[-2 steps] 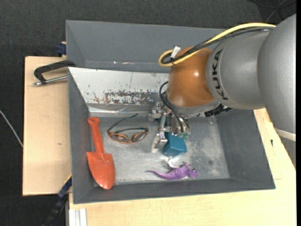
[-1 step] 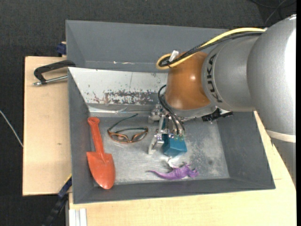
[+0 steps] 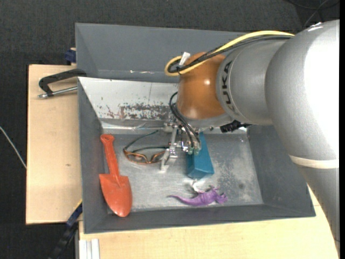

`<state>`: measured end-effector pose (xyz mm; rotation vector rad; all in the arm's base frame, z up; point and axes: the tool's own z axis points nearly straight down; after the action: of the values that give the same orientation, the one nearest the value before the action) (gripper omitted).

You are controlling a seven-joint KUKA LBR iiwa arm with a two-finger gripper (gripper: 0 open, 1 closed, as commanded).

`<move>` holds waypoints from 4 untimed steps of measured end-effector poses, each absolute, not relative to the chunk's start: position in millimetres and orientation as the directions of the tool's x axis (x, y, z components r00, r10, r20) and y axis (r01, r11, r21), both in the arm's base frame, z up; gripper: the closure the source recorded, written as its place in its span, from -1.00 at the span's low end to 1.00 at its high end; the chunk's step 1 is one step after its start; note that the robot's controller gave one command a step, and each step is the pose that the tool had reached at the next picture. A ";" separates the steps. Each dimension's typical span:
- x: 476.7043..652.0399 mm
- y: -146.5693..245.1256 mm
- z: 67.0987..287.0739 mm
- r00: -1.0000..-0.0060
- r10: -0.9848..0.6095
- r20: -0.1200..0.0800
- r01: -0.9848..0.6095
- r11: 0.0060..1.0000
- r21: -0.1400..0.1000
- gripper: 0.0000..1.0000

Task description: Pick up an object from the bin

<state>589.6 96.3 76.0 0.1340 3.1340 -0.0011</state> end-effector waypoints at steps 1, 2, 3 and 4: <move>552.6 82.7 77.4 -0.981 0.194 -0.005 0.193 0.981 0.011 1.00; 552.6 82.7 77.4 -0.981 0.193 -0.005 0.193 0.981 0.011 1.00; 560.6 93.2 179.6 -0.985 0.175 -0.003 0.175 0.985 0.002 1.00; 560.6 93.2 179.6 -0.985 0.175 -0.003 0.175 0.985 0.002 1.00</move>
Offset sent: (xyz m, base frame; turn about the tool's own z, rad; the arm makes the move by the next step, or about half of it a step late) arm 0.0000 0.0000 0.0000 0.0000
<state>560.6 93.2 179.6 0.2759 3.1258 0.0029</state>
